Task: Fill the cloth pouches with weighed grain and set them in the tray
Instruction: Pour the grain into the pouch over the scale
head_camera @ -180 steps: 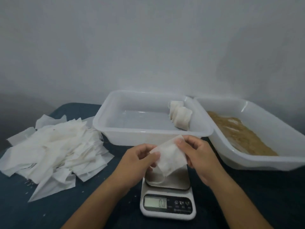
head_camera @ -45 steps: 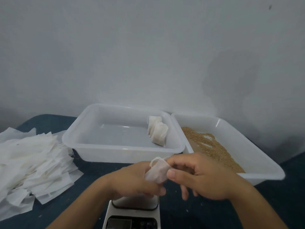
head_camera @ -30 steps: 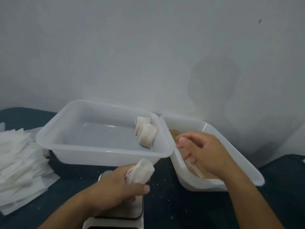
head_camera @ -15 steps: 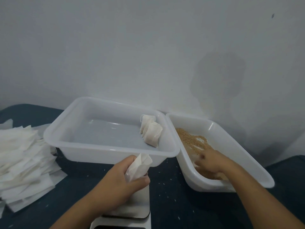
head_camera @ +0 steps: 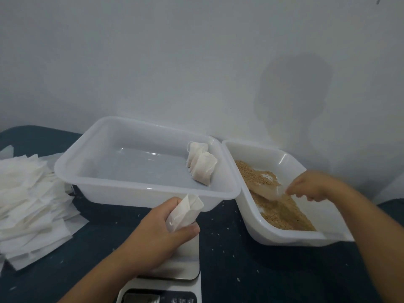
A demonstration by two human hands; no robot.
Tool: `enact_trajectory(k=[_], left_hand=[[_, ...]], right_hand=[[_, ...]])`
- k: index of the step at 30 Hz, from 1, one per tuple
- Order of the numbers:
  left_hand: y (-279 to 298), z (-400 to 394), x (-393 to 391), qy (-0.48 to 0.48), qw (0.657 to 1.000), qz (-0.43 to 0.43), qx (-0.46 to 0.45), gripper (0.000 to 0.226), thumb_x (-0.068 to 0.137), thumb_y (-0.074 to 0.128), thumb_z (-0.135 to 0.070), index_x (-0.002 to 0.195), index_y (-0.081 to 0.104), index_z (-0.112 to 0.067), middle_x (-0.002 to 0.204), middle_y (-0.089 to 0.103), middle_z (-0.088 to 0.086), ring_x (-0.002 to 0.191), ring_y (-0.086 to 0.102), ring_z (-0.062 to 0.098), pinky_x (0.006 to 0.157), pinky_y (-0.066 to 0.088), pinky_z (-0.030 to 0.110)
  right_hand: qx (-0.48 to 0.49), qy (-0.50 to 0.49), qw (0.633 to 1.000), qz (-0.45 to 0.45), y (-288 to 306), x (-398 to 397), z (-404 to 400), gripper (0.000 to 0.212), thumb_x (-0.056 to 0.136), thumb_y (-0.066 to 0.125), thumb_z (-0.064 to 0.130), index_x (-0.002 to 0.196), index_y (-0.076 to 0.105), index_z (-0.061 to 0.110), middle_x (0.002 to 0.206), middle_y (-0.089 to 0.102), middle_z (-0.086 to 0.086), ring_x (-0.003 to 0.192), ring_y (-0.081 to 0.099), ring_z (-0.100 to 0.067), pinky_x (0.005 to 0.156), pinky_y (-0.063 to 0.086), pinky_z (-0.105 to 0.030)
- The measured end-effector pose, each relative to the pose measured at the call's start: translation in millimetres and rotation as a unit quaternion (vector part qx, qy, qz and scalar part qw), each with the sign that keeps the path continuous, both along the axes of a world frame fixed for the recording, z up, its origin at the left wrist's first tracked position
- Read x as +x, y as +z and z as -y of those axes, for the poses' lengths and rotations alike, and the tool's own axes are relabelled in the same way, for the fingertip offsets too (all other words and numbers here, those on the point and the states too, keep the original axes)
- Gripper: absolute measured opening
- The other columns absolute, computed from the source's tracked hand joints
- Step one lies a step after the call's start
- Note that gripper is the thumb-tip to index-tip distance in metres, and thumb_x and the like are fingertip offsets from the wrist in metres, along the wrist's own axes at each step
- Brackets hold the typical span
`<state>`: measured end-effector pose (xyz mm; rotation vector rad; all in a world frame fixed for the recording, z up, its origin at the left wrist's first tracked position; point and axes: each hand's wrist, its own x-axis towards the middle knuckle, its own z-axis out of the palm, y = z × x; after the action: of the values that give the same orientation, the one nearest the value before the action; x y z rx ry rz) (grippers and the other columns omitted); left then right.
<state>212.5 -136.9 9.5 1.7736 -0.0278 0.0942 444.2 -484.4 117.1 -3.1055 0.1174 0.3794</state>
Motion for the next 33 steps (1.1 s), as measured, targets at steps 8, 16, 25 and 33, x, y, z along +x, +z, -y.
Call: enact_trajectory(k=[8,16,25,33], left_hand=[[4.9,-1.7,-1.5,-0.001,0.996,-0.061,-0.065,0.028,0.069,0.073,-0.056,0.094,0.066,-0.048,0.092,0.070,-0.016,0.087,0.066,0.000,0.074,0.048,0.020],[6.9,-5.3,-1.3,-0.012,0.995,-0.021,-0.093,0.023,0.075,0.074,-0.049,0.091,0.067,-0.035,0.082,0.066,-0.012,0.073,0.061,-0.003,0.070,0.051,0.013],[7.3,-2.8,-3.6,0.019,0.997,0.007,-0.070,0.023,0.075,0.075,-0.045,0.094,0.066,-0.035,0.087,0.067,-0.003,0.072,0.060,-0.003,0.069,0.050,0.015],[3.6,0.0,-3.3,0.036,0.999,0.014,-0.028,0.028,0.088,0.078,-0.038,0.102,0.059,-0.053,0.101,0.066,-0.015,0.090,0.062,-0.002,0.077,0.052,0.023]], right_hand=[[0.138,-0.007,0.987,0.082,-50.7,37.6,-69.2,0.040,0.088,0.074,0.041,0.093,0.077,0.001,0.075,0.069,-0.009,0.061,0.062,-0.022,0.060,0.053,-0.029],[0.181,-0.029,0.981,0.065,-76.6,53.4,-74.9,0.045,0.100,0.064,0.041,0.108,0.073,-0.003,0.114,0.070,-0.023,0.100,0.067,-0.037,0.097,0.055,-0.047],[0.237,-0.040,0.966,0.095,-70.7,37.2,-60.8,0.060,0.105,0.047,0.053,0.129,0.062,0.001,0.112,0.067,-0.019,0.098,0.064,-0.036,0.086,0.049,-0.040],[0.224,0.018,0.958,0.181,-44.5,-6.4,-42.9,0.056,0.103,0.036,0.063,0.080,0.055,0.015,0.064,0.059,-0.001,0.049,0.058,-0.014,0.055,0.045,-0.031]])
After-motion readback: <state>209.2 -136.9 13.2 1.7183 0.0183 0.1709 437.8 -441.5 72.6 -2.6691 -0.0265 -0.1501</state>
